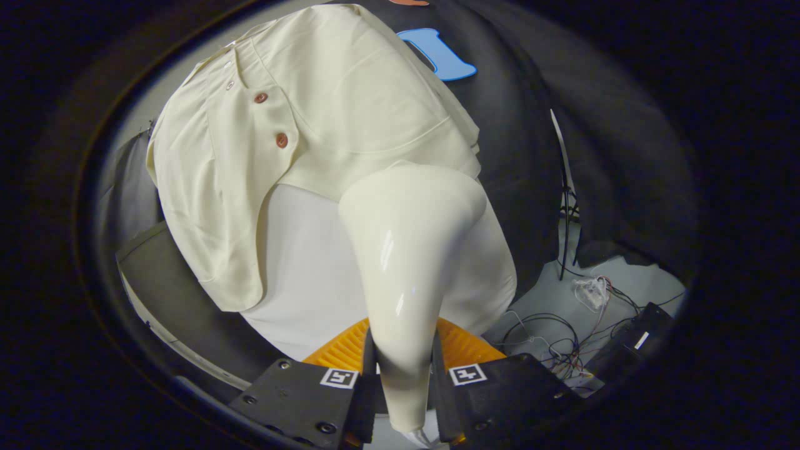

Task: Iron the clothes twice with a garment steamer, once on the left side and once on the right side.

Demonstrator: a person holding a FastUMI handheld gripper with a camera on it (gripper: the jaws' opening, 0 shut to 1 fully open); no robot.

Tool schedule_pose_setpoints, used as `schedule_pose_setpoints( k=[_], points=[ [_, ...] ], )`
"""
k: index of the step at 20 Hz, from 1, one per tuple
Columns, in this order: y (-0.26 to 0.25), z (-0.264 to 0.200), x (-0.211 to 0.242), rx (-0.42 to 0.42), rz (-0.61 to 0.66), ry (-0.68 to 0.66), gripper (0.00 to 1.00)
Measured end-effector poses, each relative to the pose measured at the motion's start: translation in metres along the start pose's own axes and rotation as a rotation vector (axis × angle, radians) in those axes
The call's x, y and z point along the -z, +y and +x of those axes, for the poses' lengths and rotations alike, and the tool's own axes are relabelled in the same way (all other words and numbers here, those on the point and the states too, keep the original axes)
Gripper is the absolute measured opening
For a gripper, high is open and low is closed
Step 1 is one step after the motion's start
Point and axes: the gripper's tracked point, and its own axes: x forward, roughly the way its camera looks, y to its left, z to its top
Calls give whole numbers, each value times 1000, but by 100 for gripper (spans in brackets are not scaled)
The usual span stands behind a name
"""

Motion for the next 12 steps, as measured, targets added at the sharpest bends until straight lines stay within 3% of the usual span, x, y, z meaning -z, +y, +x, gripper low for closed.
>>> schedule_pose_setpoints(
  k=[6, 12],
  points=[
    [14, -28, 2, 46, -82, 16, 39],
    [62, -77, -4, 20, -149, -7, 39]
  ],
)
